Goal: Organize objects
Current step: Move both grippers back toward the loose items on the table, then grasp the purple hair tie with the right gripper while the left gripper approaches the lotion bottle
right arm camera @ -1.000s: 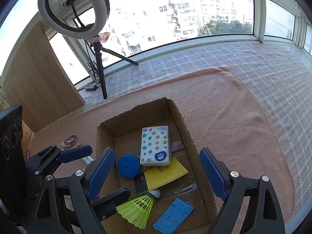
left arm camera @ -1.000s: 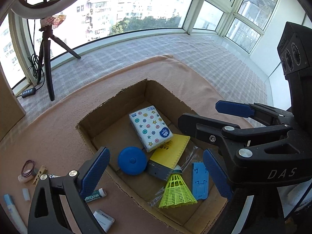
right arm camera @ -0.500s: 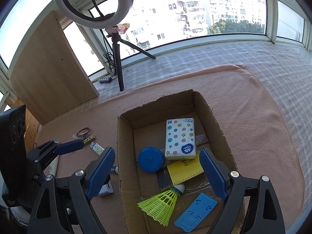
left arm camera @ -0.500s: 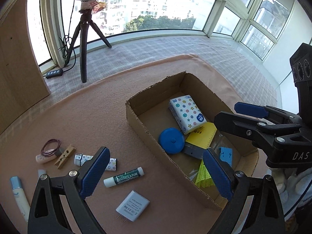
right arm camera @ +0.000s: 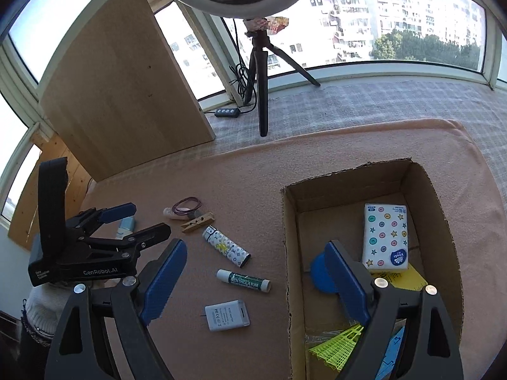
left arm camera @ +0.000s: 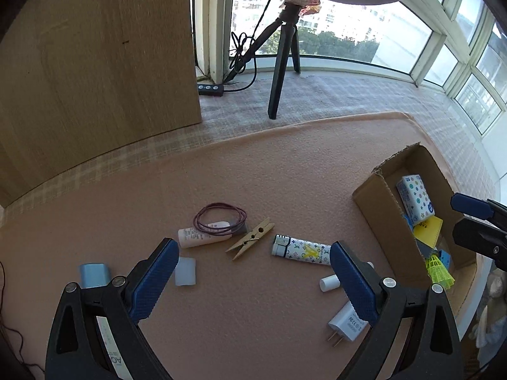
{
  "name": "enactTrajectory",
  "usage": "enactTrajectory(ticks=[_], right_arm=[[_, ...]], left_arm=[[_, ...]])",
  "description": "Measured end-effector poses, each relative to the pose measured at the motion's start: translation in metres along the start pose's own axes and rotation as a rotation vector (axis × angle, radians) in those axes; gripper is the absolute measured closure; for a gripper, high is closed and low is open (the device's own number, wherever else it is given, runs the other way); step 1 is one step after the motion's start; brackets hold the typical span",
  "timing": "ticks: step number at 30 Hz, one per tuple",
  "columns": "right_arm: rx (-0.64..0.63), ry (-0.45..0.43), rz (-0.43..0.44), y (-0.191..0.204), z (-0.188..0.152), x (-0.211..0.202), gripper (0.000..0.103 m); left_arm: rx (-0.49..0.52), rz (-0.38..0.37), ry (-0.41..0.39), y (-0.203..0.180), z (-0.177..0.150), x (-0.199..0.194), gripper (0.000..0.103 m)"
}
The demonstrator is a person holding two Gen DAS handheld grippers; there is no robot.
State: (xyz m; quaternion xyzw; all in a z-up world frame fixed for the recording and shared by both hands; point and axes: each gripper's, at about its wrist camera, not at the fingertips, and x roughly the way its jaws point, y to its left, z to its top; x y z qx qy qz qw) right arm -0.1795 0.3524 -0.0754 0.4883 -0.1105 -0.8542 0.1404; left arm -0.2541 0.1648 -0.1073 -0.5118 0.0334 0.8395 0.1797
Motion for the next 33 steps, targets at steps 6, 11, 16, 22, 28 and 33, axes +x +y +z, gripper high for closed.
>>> enactTrajectory(ticks=[6,11,16,22,28,33], right_arm=[[-0.049,0.086,-0.009,0.040,0.011,0.041,0.022],[-0.062,0.174,-0.039,0.058,0.013,0.083,0.030],[-0.009,0.228,-0.095,0.052,0.015,0.117,0.035],[0.064,0.244,-0.131,0.038,0.017,0.134,0.044],[0.076,0.259,-0.136,0.039,0.016,0.143,0.045],[0.078,0.294,-0.123,0.040,0.009,0.157,0.049]], left_arm=[[-0.073,0.026,0.043,0.035,0.023,0.025,0.006],[-0.093,0.028,0.082,0.045,0.034,0.052,0.013],[-0.089,0.021,0.138,0.048,0.039,0.081,0.034],[-0.078,-0.005,0.179,0.044,0.038,0.105,0.049],[-0.023,-0.003,0.188,0.039,0.028,0.112,0.079],[0.001,-0.020,0.182,0.041,0.008,0.103,0.092]])
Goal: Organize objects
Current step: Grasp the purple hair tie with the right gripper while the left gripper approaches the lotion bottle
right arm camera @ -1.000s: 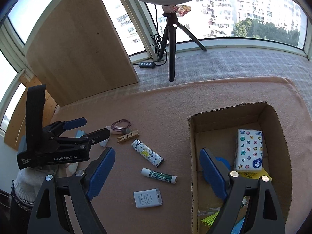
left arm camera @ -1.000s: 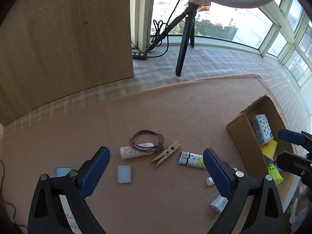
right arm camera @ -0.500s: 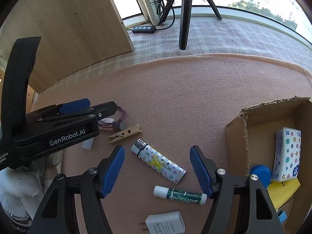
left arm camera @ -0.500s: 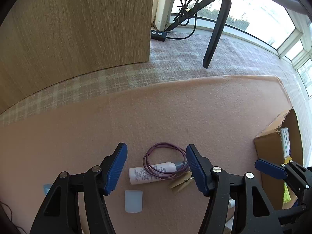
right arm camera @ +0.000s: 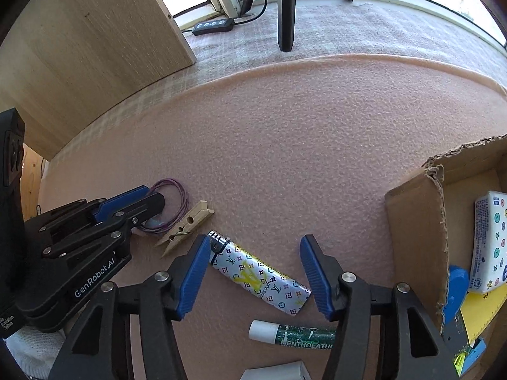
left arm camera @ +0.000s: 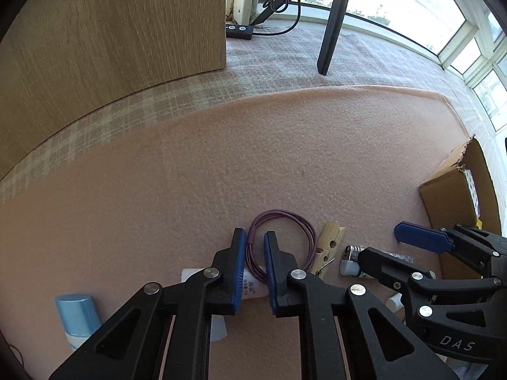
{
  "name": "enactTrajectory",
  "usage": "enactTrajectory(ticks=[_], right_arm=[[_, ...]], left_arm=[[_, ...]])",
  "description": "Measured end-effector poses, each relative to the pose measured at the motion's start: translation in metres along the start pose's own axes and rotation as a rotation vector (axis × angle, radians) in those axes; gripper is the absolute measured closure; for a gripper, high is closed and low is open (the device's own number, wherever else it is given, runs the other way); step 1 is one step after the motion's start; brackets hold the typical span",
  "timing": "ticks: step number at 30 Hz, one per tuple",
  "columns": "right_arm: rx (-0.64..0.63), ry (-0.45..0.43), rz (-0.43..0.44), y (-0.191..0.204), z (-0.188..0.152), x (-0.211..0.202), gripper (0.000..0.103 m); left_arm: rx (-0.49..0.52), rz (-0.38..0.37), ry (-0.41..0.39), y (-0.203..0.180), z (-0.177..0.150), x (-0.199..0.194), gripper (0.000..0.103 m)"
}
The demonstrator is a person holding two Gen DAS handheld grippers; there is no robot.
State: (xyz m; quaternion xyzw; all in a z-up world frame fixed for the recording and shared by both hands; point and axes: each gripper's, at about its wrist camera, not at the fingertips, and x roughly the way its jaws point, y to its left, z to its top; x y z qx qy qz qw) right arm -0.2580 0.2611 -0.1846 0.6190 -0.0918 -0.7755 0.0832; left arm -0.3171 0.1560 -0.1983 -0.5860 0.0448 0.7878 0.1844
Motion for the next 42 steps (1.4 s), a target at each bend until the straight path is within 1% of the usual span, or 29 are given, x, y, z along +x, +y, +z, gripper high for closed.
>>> enactTrajectory(ticks=[1,5,7,11,14,19,21,22,24,25,27,29,30,31,33,35,37,41,42], right_arm=[[-0.015,-0.013,-0.004,0.003,-0.002,-0.002,0.050],[-0.074,-0.002,0.033,0.018,-0.013,-0.002,0.051],[-0.128,-0.002,0.027,0.028,-0.021,-0.001,0.051],[-0.194,-0.001,0.013,0.040,-0.039,-0.003,0.051],[-0.247,0.003,-0.003,0.045,-0.052,-0.005,0.056],[-0.265,0.007,-0.021,0.042,-0.059,-0.008,0.063],[-0.264,0.007,-0.025,0.040,-0.061,-0.010,0.063],[-0.262,0.007,-0.029,0.039,-0.062,-0.010,0.063],[-0.261,0.002,-0.021,0.038,-0.064,-0.014,0.063],[-0.257,-0.003,-0.008,0.038,-0.066,-0.017,0.063],[-0.253,-0.030,0.004,0.039,-0.068,-0.025,0.062],[-0.258,-0.061,0.012,0.041,-0.073,-0.035,0.058],[-0.255,-0.075,0.028,0.041,-0.077,-0.040,0.055],[-0.251,-0.083,0.051,0.042,-0.082,-0.046,0.053],[-0.250,-0.081,0.077,0.044,-0.091,-0.051,0.053],[-0.255,-0.076,0.087,0.048,-0.099,-0.051,0.053],[-0.268,-0.071,0.088,0.054,-0.107,-0.047,0.053],[-0.281,-0.040,0.087,0.062,-0.115,-0.031,0.053],[-0.280,-0.033,0.085,0.063,-0.117,-0.028,0.053]], left_arm=[[0.004,-0.005,-0.004,0.003,-0.006,-0.003,0.093],[0.003,-0.031,-0.012,0.003,-0.033,-0.011,0.094],[0.002,-0.042,-0.021,0.002,-0.051,-0.016,0.094],[-0.013,-0.070,-0.045,0.002,-0.089,-0.026,0.094],[-0.036,-0.093,-0.052,0.003,-0.114,-0.033,0.095],[-0.047,-0.110,-0.062,0.002,-0.155,-0.049,0.095],[-0.061,-0.125,-0.063,0.002,-0.168,-0.054,0.095],[-0.061,-0.134,-0.062,0.005,-0.179,-0.063,0.095],[-0.049,-0.151,-0.051,0.004,-0.186,-0.066,0.094],[-0.050,-0.151,-0.044,0.003,-0.185,-0.066,0.092],[-0.061,-0.162,-0.040,0.006,-0.186,-0.073,0.079],[-0.070,-0.153,-0.080,0.012,-0.185,-0.086,0.046],[-0.079,-0.151,-0.099,0.016,-0.184,-0.093,0.044],[-0.093,-0.148,-0.115,0.022,-0.180,-0.099,0.044],[-0.120,-0.132,-0.141,0.033,-0.170,-0.104,0.044],[-0.144,-0.100,-0.156,0.043,-0.158,-0.104,0.045],[-0.157,-0.096,-0.163,0.051,-0.147,-0.103,0.045],[-0.143,-0.051,-0.178,0.056,-0.126,-0.099,0.045],[-0.146,-0.049,-0.176,0.057,-0.122,-0.096,0.045]])
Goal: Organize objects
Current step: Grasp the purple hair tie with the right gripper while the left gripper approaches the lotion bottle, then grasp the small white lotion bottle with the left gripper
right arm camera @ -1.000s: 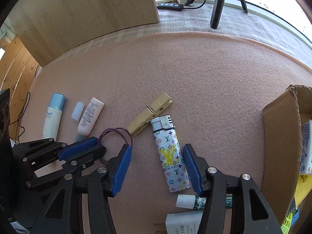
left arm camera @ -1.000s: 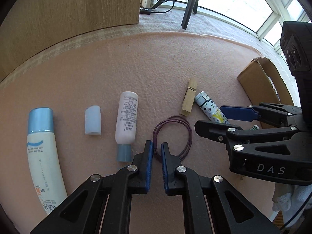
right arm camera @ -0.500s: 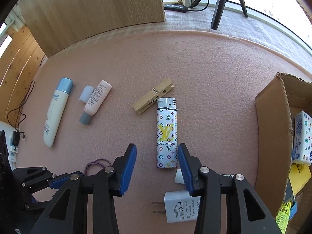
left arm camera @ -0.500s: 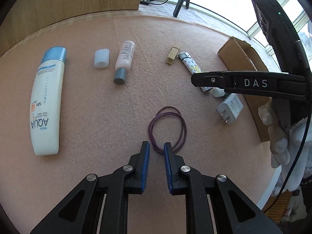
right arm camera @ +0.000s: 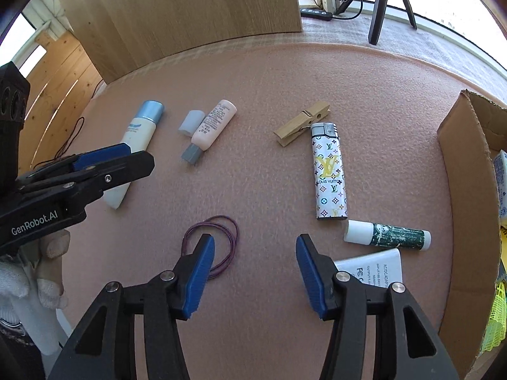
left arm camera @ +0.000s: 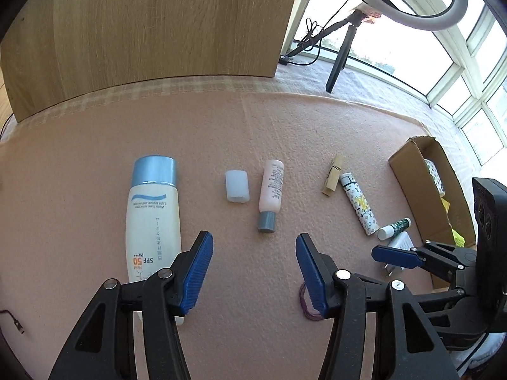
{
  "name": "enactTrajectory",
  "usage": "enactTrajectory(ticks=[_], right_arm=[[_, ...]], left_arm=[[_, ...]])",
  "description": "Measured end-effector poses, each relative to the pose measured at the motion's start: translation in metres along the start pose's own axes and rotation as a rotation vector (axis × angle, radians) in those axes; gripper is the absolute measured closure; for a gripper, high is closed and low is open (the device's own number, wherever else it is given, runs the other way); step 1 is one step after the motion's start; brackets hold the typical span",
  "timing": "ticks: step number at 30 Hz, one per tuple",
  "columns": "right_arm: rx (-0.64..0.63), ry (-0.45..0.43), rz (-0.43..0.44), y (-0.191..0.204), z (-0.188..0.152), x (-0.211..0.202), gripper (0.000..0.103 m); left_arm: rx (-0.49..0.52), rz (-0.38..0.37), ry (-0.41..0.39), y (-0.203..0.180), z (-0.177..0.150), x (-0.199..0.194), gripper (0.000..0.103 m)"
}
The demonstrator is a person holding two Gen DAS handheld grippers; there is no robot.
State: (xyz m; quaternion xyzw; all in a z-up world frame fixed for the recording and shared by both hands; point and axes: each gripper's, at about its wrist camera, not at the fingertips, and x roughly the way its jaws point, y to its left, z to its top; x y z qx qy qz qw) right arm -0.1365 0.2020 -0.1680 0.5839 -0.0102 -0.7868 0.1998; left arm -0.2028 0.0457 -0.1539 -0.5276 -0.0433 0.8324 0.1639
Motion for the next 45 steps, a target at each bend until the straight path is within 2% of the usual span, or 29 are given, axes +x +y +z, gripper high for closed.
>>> enactTrajectory(ticks=[3,6,8,10,16,21,23,26,30,32,34,45], right_arm=[[-0.007,0.015,-0.015,0.003,-0.002,0.009,0.053],[-0.031,0.004,-0.040,0.010,-0.002,0.012,0.053],[-0.042,0.003,-0.045,0.013,-0.003,0.014,0.053],[-0.056,-0.003,-0.061,0.016,-0.003,0.015,0.053],[-0.127,-0.012,-0.123,0.027,-0.007,0.020,0.053],[-0.236,-0.014,-0.198,0.039,-0.011,0.023,0.054],[-0.247,-0.014,-0.191,0.039,-0.011,0.023,0.056],[-0.253,-0.014,-0.185,0.037,-0.010,0.022,0.063],[-0.257,-0.010,-0.176,0.036,-0.009,0.021,0.085],[-0.256,-0.009,-0.177,0.035,-0.008,0.021,0.092],[-0.246,-0.011,-0.175,0.032,-0.007,0.020,0.098],[-0.157,-0.044,-0.146,0.012,-0.015,0.004,0.100]], left_arm=[[-0.003,-0.011,0.006,-0.001,0.012,0.010,0.047],[0.034,-0.007,0.008,-0.009,0.020,0.018,0.052],[0.060,0.002,0.013,-0.017,0.024,0.026,0.066],[0.075,-0.006,0.023,-0.022,0.028,0.033,0.071],[0.099,0.003,0.059,-0.032,0.039,0.053,0.071],[0.129,0.008,0.082,-0.039,0.047,0.064,0.071],[0.136,0.006,0.089,-0.040,0.048,0.067,0.071],[0.143,0.010,0.104,-0.041,0.047,0.070,0.071],[0.150,0.013,0.123,-0.044,0.046,0.077,0.071],[0.155,0.026,0.118,-0.046,0.046,0.078,0.080],[0.144,0.023,0.116,-0.044,0.046,0.078,0.082],[0.070,-0.017,0.089,-0.033,0.032,0.059,0.082]])
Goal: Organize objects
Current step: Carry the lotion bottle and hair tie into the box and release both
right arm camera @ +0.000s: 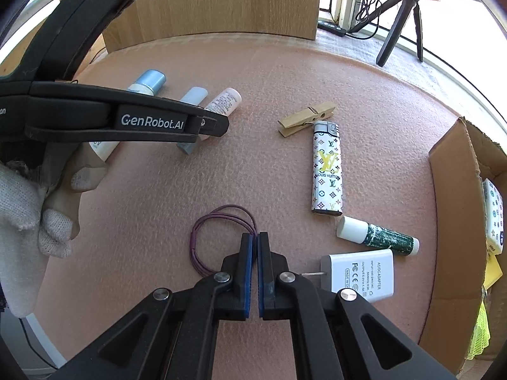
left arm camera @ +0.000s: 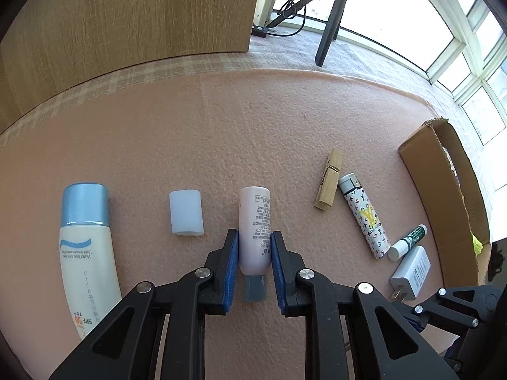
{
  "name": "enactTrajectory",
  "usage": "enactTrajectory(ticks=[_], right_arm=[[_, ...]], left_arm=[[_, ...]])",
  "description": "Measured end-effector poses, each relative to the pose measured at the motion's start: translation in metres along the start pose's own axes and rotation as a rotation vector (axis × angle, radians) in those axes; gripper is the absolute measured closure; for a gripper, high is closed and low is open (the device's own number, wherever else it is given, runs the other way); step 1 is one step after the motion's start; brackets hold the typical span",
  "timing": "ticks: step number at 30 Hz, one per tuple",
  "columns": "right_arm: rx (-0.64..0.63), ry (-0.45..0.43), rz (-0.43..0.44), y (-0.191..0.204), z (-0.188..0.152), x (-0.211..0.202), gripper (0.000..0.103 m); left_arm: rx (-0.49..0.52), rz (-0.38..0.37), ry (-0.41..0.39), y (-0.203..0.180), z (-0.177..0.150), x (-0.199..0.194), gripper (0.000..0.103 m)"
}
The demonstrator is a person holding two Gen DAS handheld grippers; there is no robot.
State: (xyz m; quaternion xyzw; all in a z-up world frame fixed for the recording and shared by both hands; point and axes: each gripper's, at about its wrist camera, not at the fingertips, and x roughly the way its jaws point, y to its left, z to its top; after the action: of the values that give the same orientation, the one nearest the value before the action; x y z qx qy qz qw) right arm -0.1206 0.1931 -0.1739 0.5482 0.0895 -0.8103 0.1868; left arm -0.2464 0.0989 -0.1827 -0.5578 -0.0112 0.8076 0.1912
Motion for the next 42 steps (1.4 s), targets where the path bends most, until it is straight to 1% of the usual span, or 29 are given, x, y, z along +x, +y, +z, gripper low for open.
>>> enactTrajectory(ticks=[4,7,12,18,21,25,27,28,34,38,42], right_arm=[[0.045,-0.041,0.010,-0.013,-0.007,-0.020,0.100],[0.089,-0.075,0.034,-0.024,-0.015,-0.040,0.100],[0.147,-0.147,0.044,-0.042,-0.023,-0.078,0.101],[0.212,-0.232,0.014,-0.077,-0.032,-0.124,0.101],[0.245,-0.270,-0.017,-0.096,-0.040,-0.146,0.101],[0.284,-0.298,-0.068,-0.122,-0.057,-0.171,0.101],[0.302,-0.301,-0.092,-0.135,-0.062,-0.178,0.101],[0.316,-0.302,-0.101,-0.142,-0.067,-0.181,0.101],[0.382,-0.295,-0.136,-0.176,-0.089,-0.186,0.101],[0.412,-0.287,-0.152,-0.193,-0.096,-0.182,0.101],[0.436,-0.283,-0.162,-0.209,-0.101,-0.179,0.101]], left_arm=[[-0.010,-0.010,-0.027,-0.002,-0.014,-0.015,0.082],[-0.019,-0.024,-0.045,-0.004,-0.023,-0.028,0.082],[-0.005,-0.045,-0.079,-0.016,-0.030,-0.048,0.082],[0.035,-0.080,-0.109,-0.046,-0.027,-0.063,0.082],[0.068,-0.102,-0.121,-0.067,-0.023,-0.067,0.082],[0.124,-0.128,-0.136,-0.102,-0.015,-0.070,0.082],[0.158,-0.132,-0.142,-0.121,-0.009,-0.068,0.082],[0.166,-0.146,-0.141,-0.129,-0.006,-0.067,0.082],[0.235,-0.186,-0.137,-0.182,0.012,-0.058,0.082],[0.269,-0.196,-0.129,-0.212,0.027,-0.046,0.082],[0.301,-0.189,-0.123,-0.240,0.041,-0.033,0.082]])
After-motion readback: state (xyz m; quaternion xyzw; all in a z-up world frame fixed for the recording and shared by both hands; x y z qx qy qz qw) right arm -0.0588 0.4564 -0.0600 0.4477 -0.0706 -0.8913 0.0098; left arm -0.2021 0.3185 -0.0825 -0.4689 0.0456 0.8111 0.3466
